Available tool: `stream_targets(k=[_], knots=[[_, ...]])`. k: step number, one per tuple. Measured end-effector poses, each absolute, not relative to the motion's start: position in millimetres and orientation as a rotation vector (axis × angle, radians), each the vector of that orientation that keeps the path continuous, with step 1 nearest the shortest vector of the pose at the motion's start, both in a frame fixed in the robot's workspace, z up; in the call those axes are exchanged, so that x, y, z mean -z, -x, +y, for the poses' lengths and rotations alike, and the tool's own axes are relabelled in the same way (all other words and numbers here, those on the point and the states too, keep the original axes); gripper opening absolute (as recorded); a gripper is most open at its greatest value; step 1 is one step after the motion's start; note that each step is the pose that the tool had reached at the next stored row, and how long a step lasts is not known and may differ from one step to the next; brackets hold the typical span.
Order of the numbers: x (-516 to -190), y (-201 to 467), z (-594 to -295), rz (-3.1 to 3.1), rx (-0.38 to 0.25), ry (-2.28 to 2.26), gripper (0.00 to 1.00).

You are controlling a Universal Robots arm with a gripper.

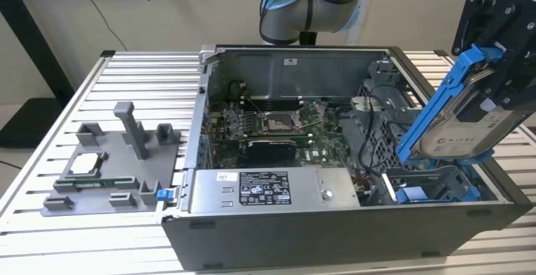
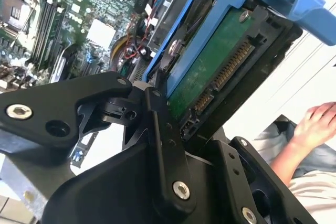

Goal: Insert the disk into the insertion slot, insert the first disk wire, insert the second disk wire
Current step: 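Insert the disk into the insertion slot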

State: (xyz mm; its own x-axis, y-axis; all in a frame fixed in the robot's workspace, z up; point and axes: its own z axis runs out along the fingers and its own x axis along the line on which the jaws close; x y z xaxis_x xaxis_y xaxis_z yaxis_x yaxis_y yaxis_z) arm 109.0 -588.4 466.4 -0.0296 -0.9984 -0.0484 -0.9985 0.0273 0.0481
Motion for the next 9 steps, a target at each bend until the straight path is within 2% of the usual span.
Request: stream_targets(k=[9], knots=[[-459.3, -109.0, -588.3, 2.255, -0.099, 2.191, 0.0]])
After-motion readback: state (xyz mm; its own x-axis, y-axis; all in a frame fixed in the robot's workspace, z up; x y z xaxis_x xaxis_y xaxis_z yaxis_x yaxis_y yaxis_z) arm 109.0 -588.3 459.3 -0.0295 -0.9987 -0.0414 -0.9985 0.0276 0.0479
